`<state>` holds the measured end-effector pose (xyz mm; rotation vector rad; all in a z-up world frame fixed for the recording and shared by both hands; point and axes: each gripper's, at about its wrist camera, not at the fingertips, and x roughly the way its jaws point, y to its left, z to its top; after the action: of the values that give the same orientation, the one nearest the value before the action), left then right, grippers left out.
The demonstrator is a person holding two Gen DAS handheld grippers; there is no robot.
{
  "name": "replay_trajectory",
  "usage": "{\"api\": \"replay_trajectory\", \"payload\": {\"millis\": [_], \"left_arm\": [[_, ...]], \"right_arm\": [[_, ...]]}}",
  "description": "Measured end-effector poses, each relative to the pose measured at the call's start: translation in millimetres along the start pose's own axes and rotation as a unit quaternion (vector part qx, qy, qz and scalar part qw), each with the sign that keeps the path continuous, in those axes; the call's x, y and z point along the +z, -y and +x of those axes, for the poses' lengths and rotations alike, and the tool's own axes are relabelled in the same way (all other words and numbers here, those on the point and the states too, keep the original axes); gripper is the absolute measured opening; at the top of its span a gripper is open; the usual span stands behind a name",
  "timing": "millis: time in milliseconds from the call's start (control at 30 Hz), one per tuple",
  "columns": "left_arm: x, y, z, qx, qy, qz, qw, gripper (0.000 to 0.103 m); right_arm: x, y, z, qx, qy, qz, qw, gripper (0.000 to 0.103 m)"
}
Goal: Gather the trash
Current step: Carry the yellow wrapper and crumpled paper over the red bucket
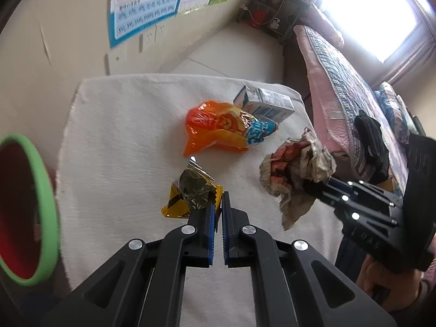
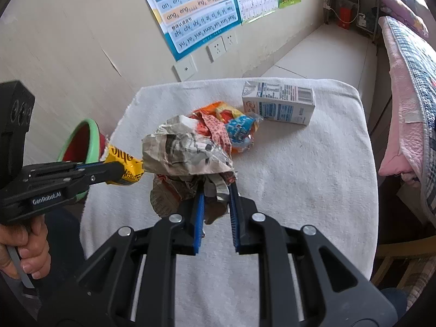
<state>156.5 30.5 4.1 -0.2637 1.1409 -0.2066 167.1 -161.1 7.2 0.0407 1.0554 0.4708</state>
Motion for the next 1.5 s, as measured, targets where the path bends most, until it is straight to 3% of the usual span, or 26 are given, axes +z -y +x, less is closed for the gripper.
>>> {"api": "replay_trajectory", "payload": {"millis": [633, 1500], "left_arm": [[-17.3, -52.6, -76.6, 0.046, 0.062, -0.034, 0.9964, 0.002], [-52.4, -164.6, -162.6, 0.106, 0.126, -0.125, 0.9783, 0.002]], "right_arm": [[27.1, -83.2, -15.1, 0.045, 0.035, -0.061, 0.997, 0.017], [50.2, -228.5, 13.7, 0.103, 0.019, -0.162, 0.981, 0.017]]}}
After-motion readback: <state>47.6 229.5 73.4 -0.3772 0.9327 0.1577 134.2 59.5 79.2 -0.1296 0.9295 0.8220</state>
